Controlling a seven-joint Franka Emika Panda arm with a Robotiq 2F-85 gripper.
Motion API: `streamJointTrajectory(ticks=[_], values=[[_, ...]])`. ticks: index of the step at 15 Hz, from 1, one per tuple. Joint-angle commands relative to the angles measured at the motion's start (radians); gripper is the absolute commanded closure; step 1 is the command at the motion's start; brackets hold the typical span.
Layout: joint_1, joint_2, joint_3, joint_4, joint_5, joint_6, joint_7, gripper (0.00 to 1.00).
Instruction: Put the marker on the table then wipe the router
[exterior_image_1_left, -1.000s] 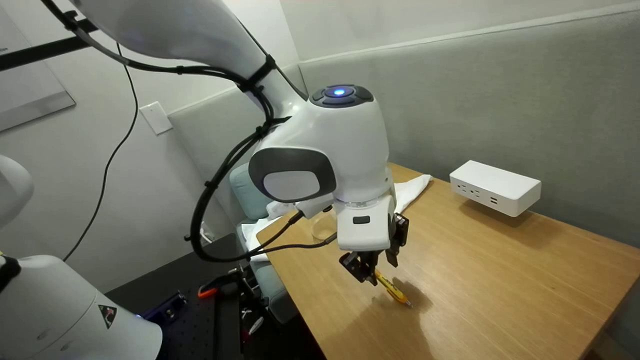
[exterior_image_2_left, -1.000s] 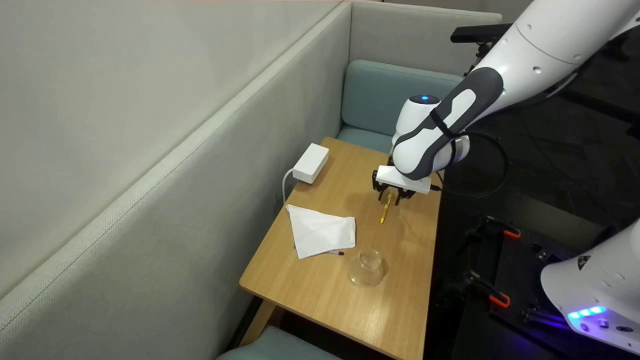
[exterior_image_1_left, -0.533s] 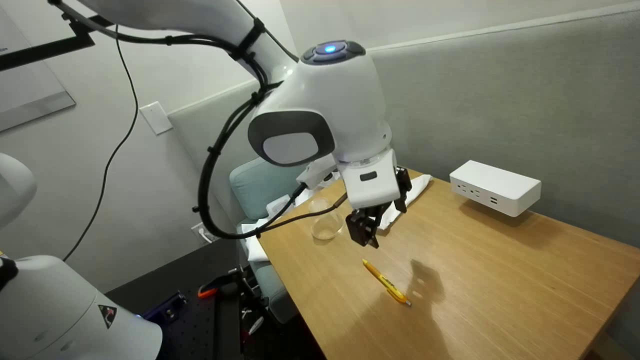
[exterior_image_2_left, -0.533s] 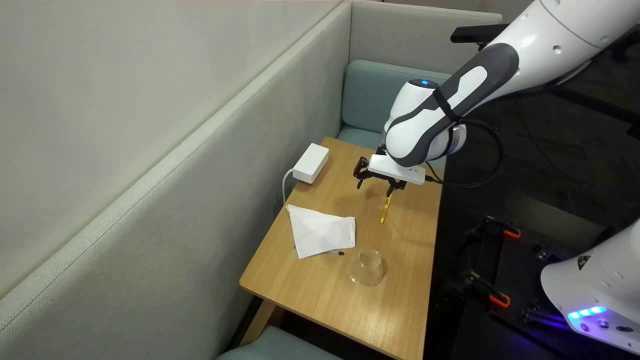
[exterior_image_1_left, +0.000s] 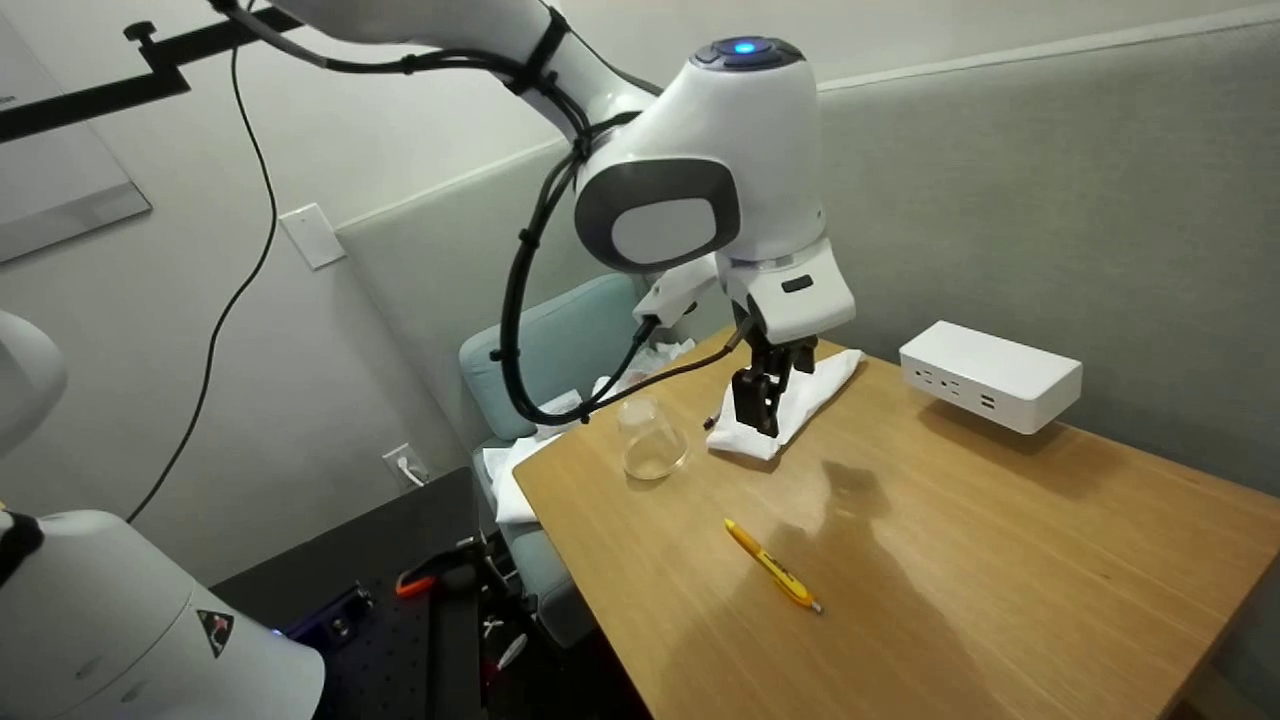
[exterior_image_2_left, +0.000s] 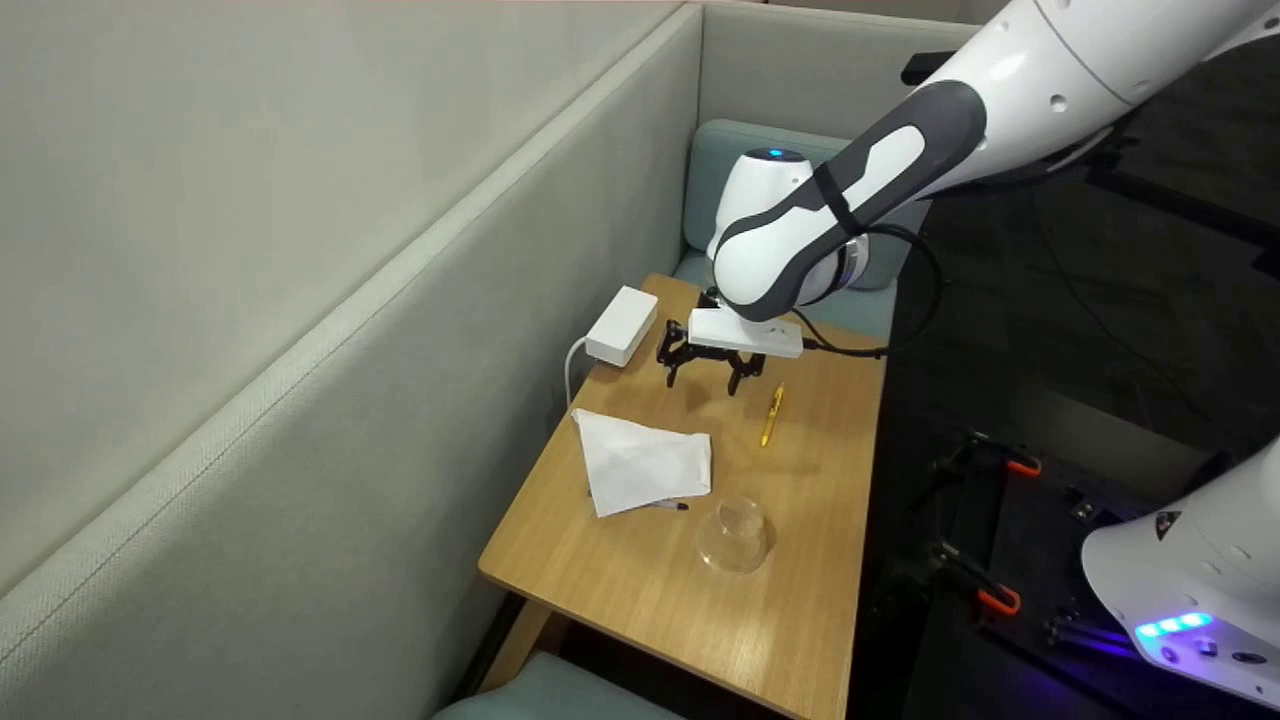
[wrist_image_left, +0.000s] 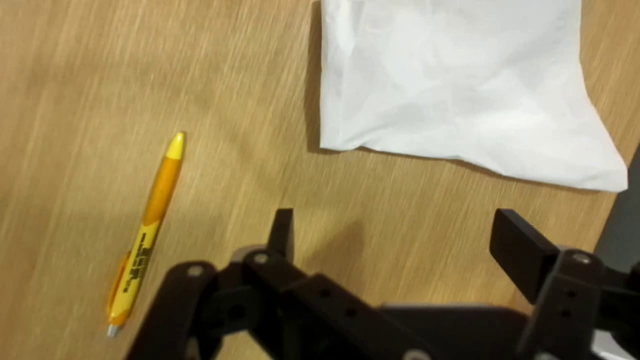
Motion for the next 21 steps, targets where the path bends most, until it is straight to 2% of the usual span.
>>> streamJointTrajectory(ticks=[1,4,5,9,11,16,21], values=[[0.05,0.075,-0.034,0.122,-0.063,-0.107,-0.013,0.0],[0.089,0.093,-0.052,0.156,-0.122,-0.149,-0.007,0.0],[0.072,0.083,-0.039,0.122,-0.08,-0.106,-0.008,0.0],[0.079,0.092,-0.044,0.127,-0.082,-0.107,-0.007,0.0],[0.11,0.107,-0.057,0.117,-0.112,-0.052,0.001,0.0],[0.158,0.156,-0.04,0.108,-0.117,0.052,-0.023,0.0],[0.205,0.202,-0.044,0.133,-0.128,0.042,-0.014,0.0]])
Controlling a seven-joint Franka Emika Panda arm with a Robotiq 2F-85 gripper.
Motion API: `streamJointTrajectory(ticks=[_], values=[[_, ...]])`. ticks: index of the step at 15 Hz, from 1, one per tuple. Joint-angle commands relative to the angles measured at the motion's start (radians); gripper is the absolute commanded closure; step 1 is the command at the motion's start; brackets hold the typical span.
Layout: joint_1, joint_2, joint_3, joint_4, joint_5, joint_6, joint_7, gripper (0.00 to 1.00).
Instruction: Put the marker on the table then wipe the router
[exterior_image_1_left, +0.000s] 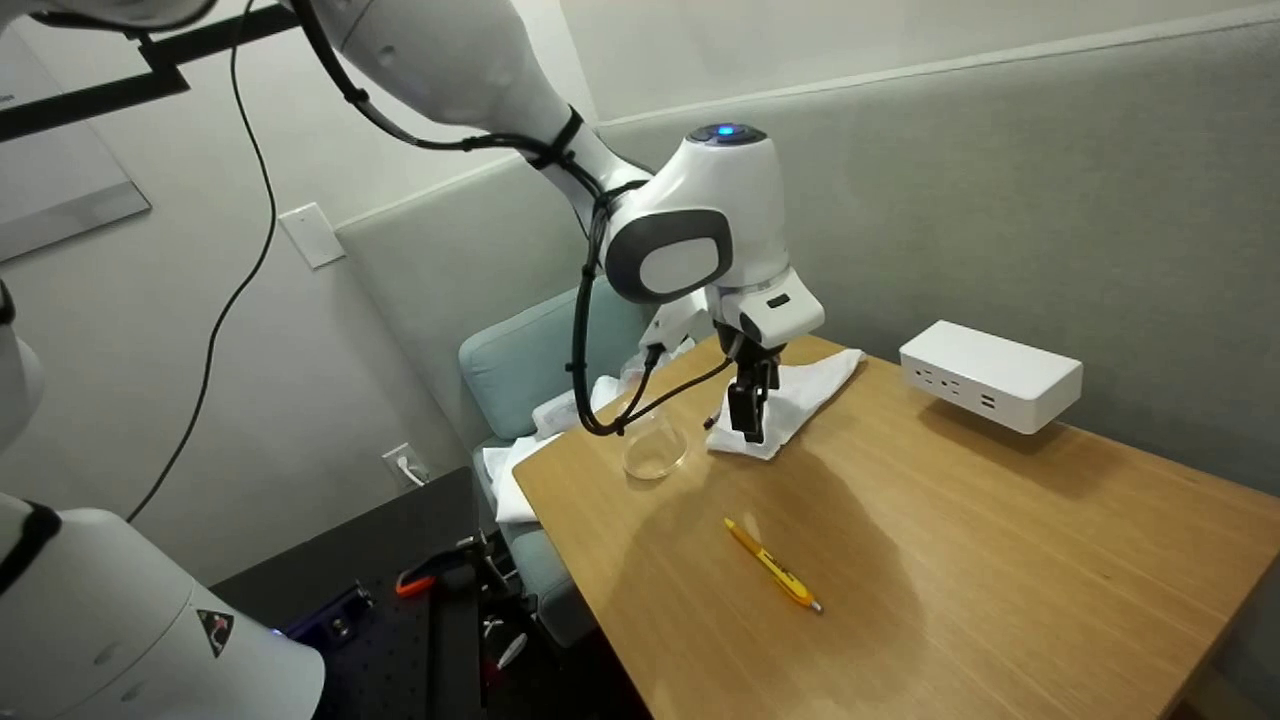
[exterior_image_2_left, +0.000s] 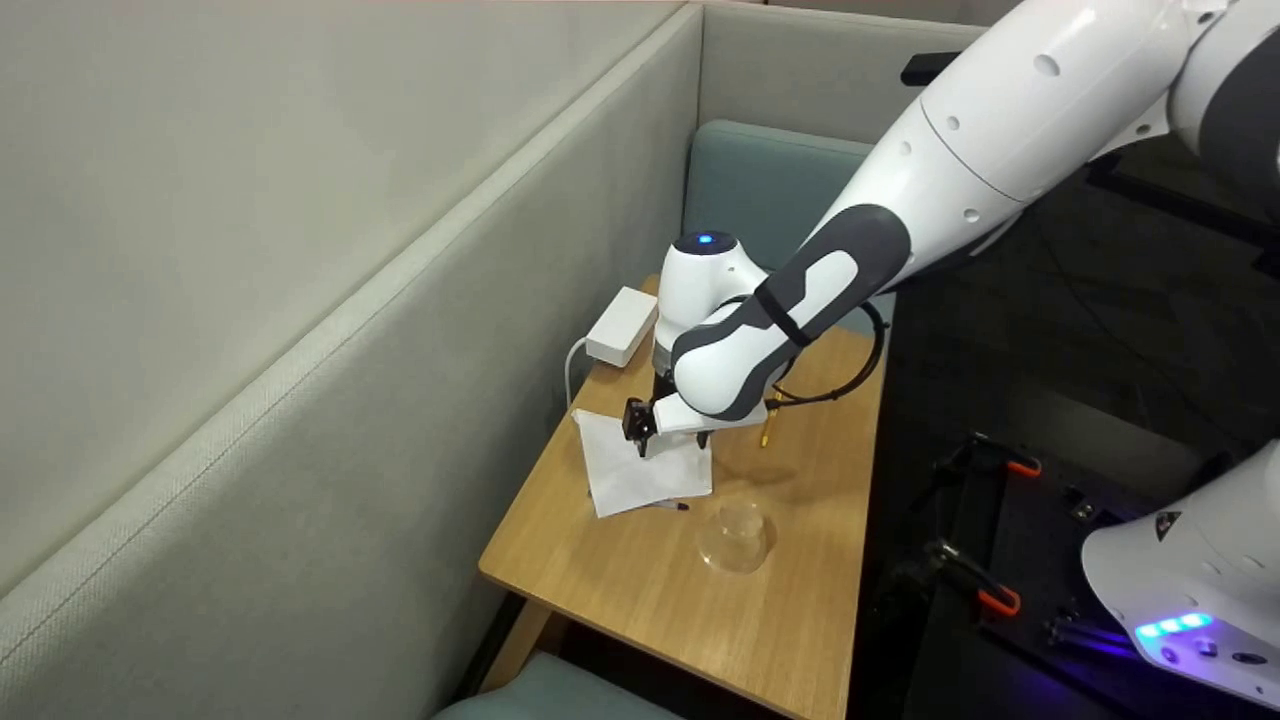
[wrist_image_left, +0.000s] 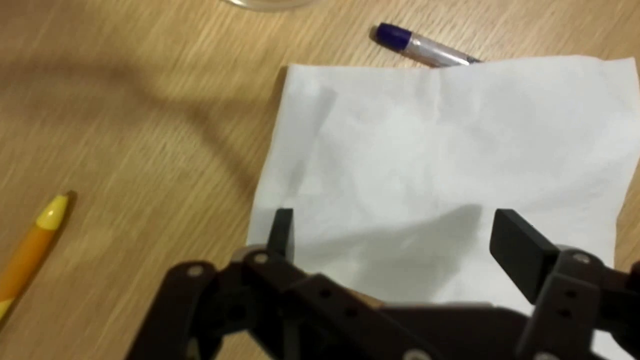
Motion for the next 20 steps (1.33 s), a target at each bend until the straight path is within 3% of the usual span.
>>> streamJointTrajectory(ticks=[1,3,6,12,16,20], values=[[0.031,0.019,-0.012,0.014,-0.022,-0.003,-0.005,0.25],[0.043,0.027,-0.016,0.02,-0.034,-0.007,-0.002,0.32],[0.055,0.033,-0.023,0.024,-0.049,-0.012,0.001,0.58],[0.062,0.026,-0.029,0.026,-0.056,-0.015,0.004,0.99],[0.09,-0.023,-0.058,-0.017,-0.072,0.021,0.028,1.0],[0.165,-0.123,-0.161,-0.096,-0.142,0.169,0.081,1.0]])
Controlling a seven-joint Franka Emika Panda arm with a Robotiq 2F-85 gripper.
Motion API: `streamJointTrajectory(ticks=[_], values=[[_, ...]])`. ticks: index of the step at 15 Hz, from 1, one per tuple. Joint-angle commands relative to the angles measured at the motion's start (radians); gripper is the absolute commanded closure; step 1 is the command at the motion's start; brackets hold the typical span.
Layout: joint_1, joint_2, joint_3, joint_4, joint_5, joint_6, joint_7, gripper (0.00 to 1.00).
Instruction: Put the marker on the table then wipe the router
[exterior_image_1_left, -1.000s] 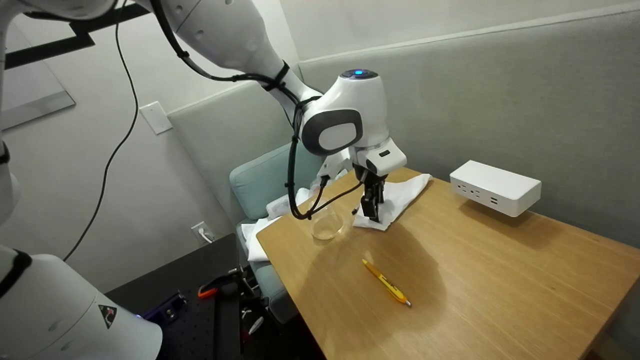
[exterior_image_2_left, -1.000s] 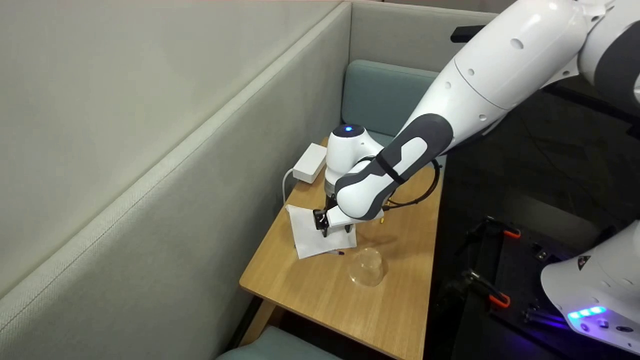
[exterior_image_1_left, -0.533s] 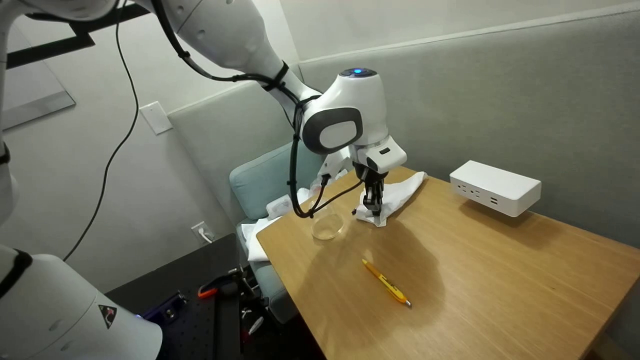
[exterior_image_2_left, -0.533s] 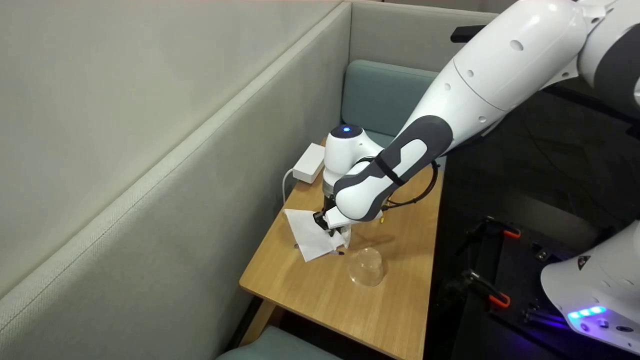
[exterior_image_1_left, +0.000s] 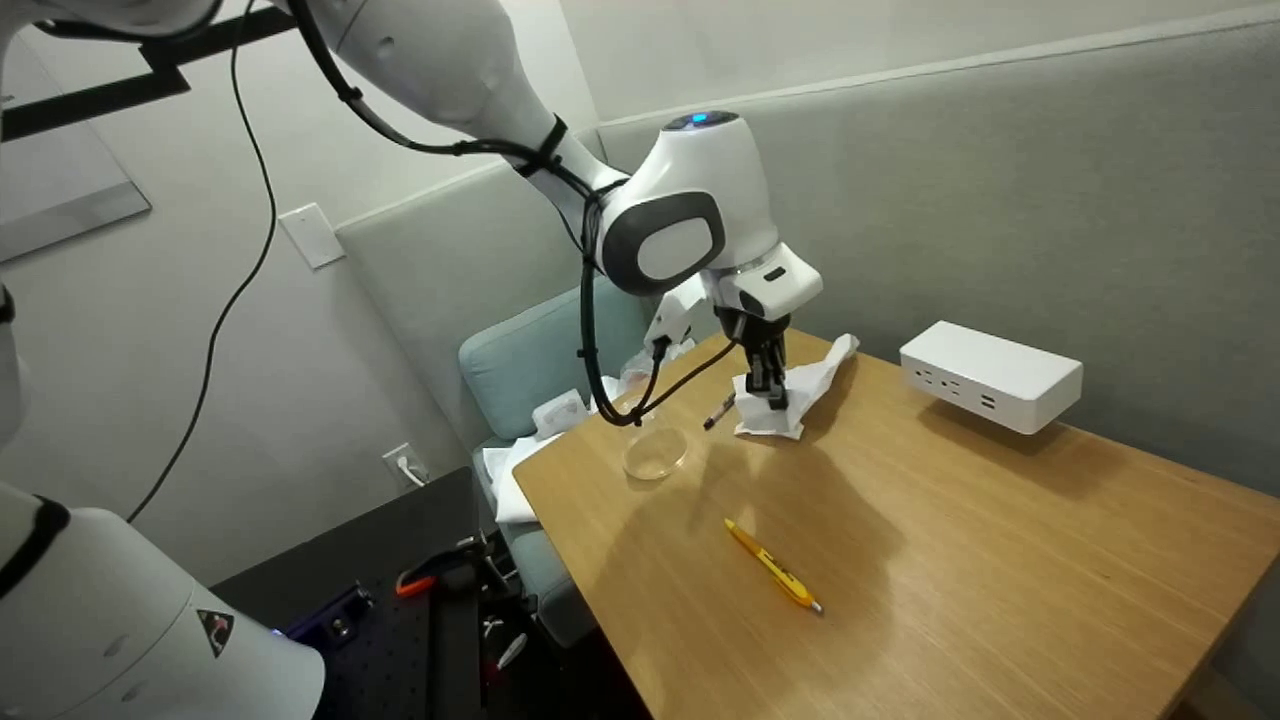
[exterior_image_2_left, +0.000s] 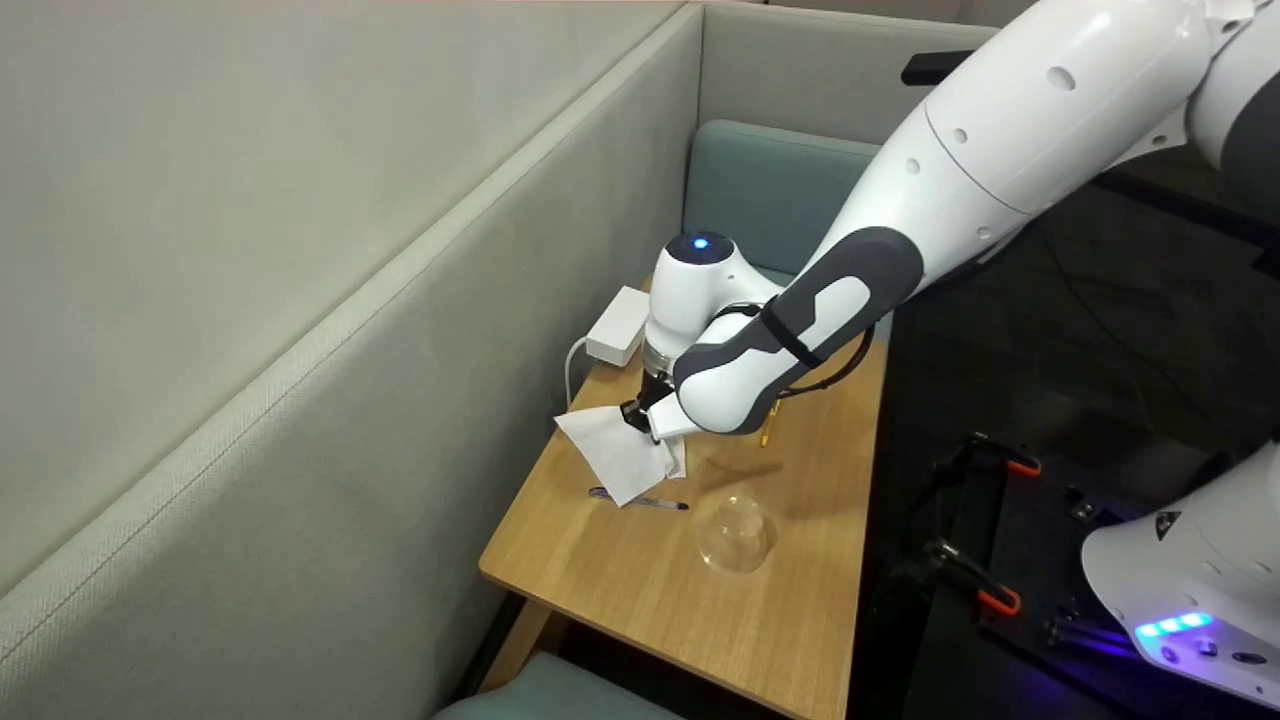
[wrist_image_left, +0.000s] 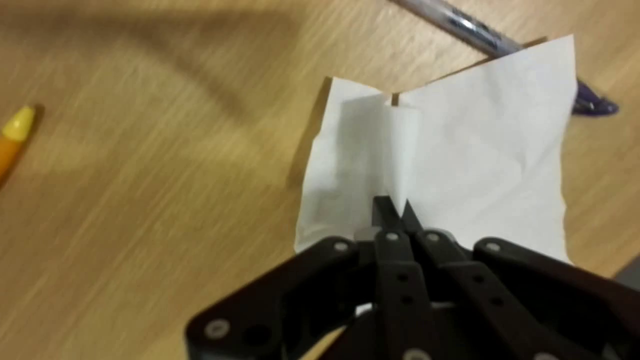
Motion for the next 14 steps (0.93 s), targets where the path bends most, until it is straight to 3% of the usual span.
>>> streamJointTrajectory(ticks=[1,5,11,14], values=[[0.071,-0.131,-0.095,-0.108,-0.056,0.117,0.067,1.0],[0.076,-0.187,-0.156,-0.134,-0.043,0.235,0.116,1.0],[0.047,-0.169,-0.144,-0.1,-0.047,0.206,0.106,1.0],[0.015,-0.152,-0.135,-0.08,-0.023,0.249,0.109,1.0]])
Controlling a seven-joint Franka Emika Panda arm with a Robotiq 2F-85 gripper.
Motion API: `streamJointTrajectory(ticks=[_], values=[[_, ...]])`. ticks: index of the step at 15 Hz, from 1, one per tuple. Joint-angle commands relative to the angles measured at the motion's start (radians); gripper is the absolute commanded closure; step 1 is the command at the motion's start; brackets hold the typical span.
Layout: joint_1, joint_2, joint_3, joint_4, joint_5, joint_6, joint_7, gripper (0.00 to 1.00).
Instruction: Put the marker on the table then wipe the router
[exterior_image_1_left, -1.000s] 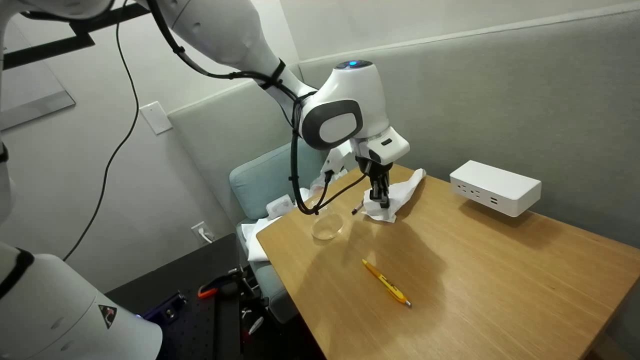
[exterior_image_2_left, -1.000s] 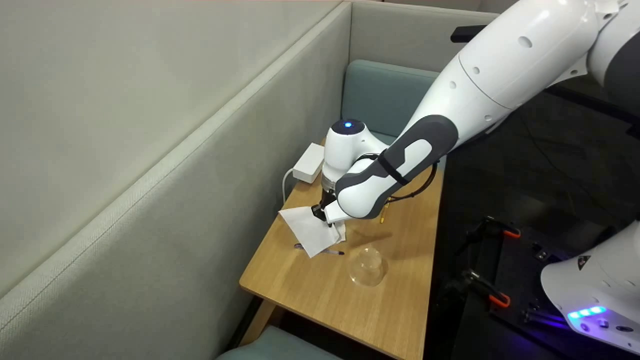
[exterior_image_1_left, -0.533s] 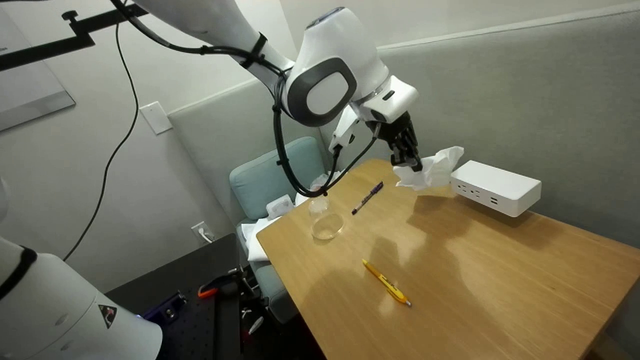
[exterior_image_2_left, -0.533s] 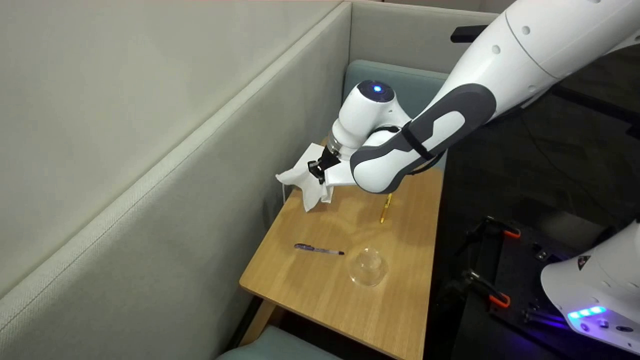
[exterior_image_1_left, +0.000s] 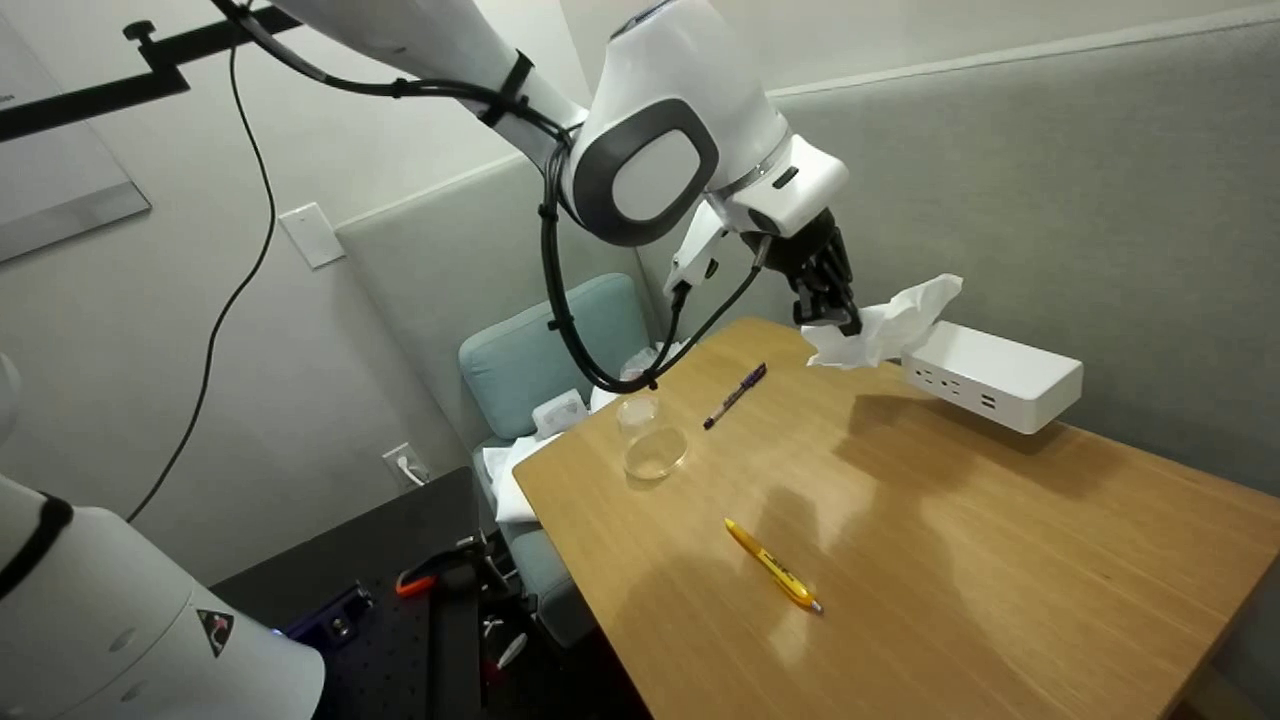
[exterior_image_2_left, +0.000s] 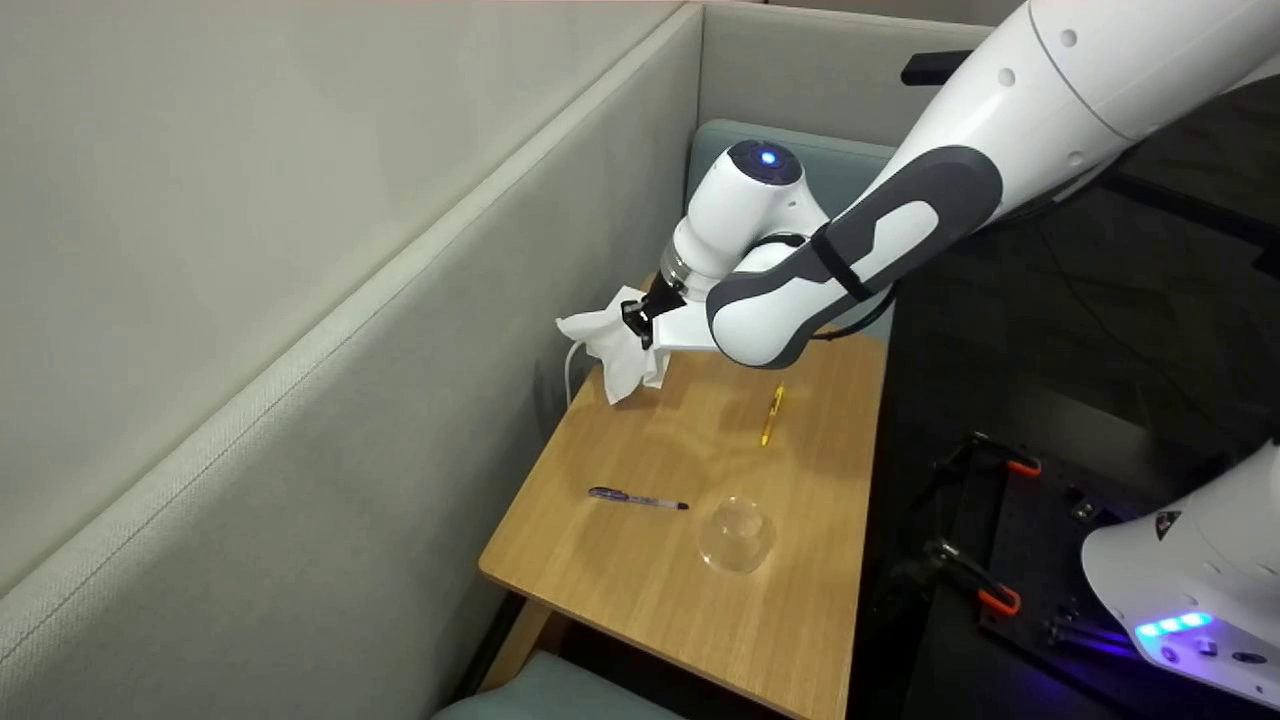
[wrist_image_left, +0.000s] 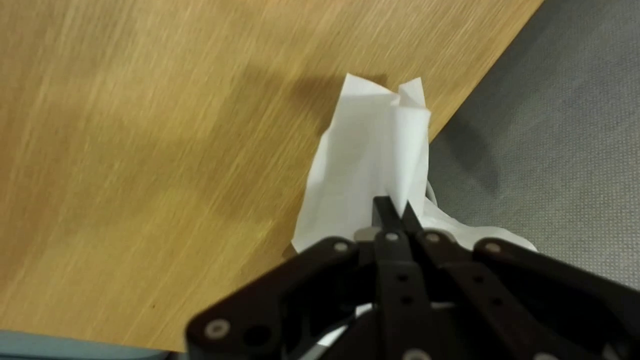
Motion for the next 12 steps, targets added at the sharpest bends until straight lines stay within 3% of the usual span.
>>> streamJointTrajectory(ticks=[1,4,9,12], values=[[-0.05,0.016,0.018,0.023,0.023,0.061,0.009,1.0],[-0.107,0.033,0.043,0.054,0.064,0.066,-0.001,1.0],[-0.277,0.074,0.209,0.134,0.16,0.006,-0.066,1.0],[-0.329,0.112,0.261,0.182,0.201,0.001,-0.099,1.0]])
